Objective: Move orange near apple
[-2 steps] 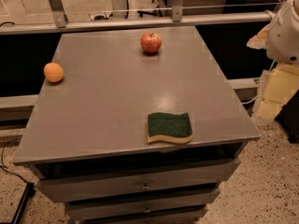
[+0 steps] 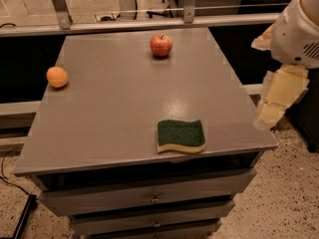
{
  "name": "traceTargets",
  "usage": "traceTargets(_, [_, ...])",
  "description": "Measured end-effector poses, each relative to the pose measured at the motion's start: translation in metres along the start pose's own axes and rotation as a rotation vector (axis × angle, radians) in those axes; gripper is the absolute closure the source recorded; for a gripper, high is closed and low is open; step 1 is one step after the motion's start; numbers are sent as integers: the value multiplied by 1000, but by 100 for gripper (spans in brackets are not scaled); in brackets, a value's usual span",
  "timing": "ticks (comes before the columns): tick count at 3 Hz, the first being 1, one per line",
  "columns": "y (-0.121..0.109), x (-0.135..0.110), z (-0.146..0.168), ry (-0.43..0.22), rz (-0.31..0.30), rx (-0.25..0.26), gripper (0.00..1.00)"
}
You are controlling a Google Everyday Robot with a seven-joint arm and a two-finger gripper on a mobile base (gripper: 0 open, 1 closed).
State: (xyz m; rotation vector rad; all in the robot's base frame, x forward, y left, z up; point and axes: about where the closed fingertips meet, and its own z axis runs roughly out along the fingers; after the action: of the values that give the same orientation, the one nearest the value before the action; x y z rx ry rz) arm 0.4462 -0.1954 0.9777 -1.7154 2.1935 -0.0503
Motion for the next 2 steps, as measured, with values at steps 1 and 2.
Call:
traceTargets(1, [-8, -56, 22, -105, -24, -23, 0])
traceTargets(2, [-19, -124, 53, -209, -43, -47, 0])
